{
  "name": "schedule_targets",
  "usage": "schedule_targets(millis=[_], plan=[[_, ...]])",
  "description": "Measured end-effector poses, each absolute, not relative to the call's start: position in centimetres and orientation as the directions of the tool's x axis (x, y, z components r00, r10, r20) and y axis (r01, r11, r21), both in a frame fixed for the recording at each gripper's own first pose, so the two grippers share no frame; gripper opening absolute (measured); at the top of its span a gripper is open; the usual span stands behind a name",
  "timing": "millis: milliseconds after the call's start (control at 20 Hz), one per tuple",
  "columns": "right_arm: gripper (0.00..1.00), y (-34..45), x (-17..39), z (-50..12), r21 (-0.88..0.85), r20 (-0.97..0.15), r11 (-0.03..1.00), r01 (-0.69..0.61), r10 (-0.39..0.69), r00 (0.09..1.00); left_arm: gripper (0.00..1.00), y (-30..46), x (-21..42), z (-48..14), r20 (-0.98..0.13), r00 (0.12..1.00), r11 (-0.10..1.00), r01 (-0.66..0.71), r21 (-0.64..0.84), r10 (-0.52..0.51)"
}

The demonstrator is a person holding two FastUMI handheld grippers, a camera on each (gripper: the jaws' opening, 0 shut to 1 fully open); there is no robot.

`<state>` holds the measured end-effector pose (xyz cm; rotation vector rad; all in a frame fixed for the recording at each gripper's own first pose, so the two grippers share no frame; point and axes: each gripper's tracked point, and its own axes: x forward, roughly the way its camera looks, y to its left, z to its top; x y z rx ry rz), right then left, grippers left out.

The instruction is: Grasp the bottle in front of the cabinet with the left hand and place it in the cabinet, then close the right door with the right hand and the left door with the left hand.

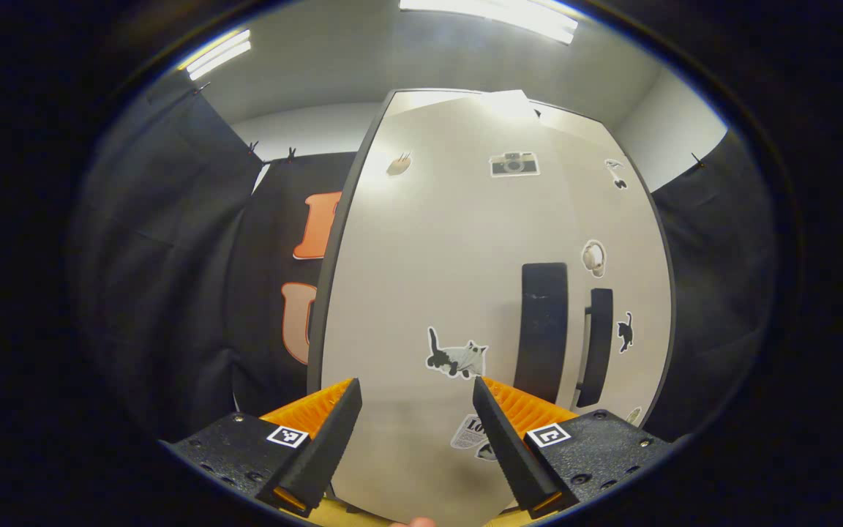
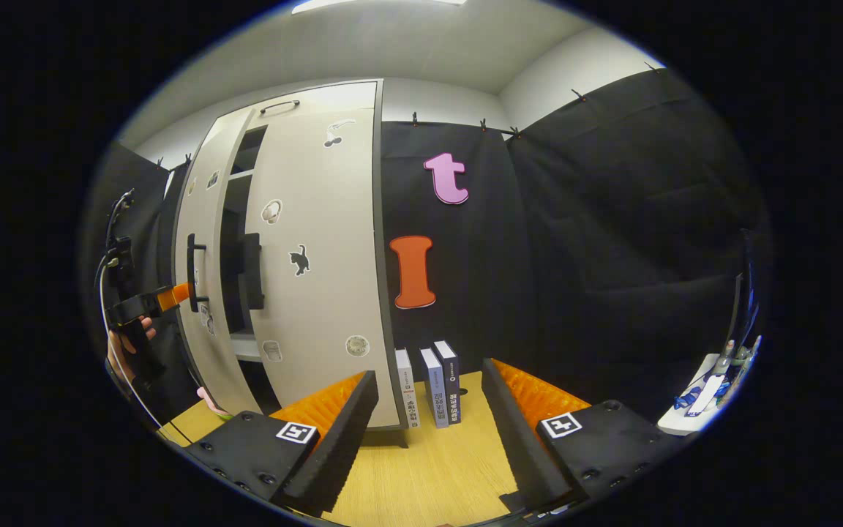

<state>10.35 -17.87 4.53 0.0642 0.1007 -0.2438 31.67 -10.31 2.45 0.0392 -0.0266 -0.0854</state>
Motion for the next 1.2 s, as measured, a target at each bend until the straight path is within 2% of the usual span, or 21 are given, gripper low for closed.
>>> schedule_targets(millis=[100,350,600,950,1200], plan=[[0.95,-17.9,10.3,4.3,0.050,-0.111,0.967,0.248,-0.241,0.964,0.93,-10.5,31.6,2.0,0.019,0.995,0.996,0.093,-0.003,-0.093],[0.95,-17.8,10.2,3.7,0.060,-0.130,0.968,0.242,-0.233,0.964,0.93,-11.2,32.2,2.2,0.027,0.996,0.996,0.087,0.030,-0.088],[0.95,-18.0,10.2,3.7,0.045,-0.123,0.973,0.225,-0.218,0.968,0.94,-11.3,31.7,1.9,0.024,0.996,0.996,0.091,-0.002,-0.091],[0.95,-17.4,10.3,4.1,0.042,-0.117,0.984,0.174,-0.168,0.979,0.94,-11.0,23.9,4.7,0.055,0.987,0.989,0.151,-0.010,-0.150],[0.95,-16.7,10.6,4.8,0.051,-0.083,0.990,0.133,-0.129,0.988,0.94,-9.1,17.4,4.8,0.034,0.992,0.992,0.121,0.041,-0.123]])
